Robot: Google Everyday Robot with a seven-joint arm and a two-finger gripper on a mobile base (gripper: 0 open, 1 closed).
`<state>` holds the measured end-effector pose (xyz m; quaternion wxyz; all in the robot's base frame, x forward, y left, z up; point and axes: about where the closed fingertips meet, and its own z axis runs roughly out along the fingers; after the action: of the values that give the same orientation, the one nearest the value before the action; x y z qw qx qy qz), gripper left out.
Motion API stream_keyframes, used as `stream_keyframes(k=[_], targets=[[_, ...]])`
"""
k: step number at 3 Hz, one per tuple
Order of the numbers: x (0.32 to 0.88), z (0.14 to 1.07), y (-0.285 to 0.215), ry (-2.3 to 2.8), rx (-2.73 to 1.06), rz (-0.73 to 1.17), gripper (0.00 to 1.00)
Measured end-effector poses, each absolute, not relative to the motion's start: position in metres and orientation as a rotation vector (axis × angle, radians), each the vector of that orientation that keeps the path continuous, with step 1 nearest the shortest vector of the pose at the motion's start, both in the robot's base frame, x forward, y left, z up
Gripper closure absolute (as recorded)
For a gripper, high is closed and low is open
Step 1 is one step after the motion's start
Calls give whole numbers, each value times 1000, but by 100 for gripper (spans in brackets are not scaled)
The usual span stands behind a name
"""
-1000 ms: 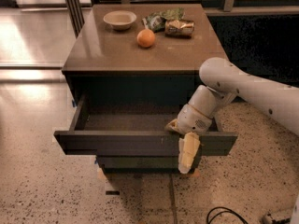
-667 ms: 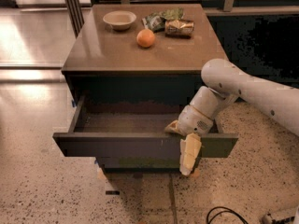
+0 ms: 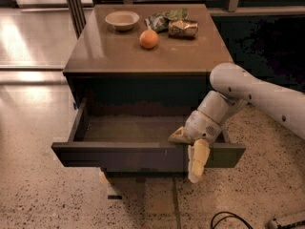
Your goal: Open top drawer
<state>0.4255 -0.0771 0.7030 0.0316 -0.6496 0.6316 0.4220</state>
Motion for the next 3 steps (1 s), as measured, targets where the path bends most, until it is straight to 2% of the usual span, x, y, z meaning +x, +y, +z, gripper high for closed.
stream_keyframes(k=[3], targets=[[396, 709, -83, 1944, -2025, 1409, 0]])
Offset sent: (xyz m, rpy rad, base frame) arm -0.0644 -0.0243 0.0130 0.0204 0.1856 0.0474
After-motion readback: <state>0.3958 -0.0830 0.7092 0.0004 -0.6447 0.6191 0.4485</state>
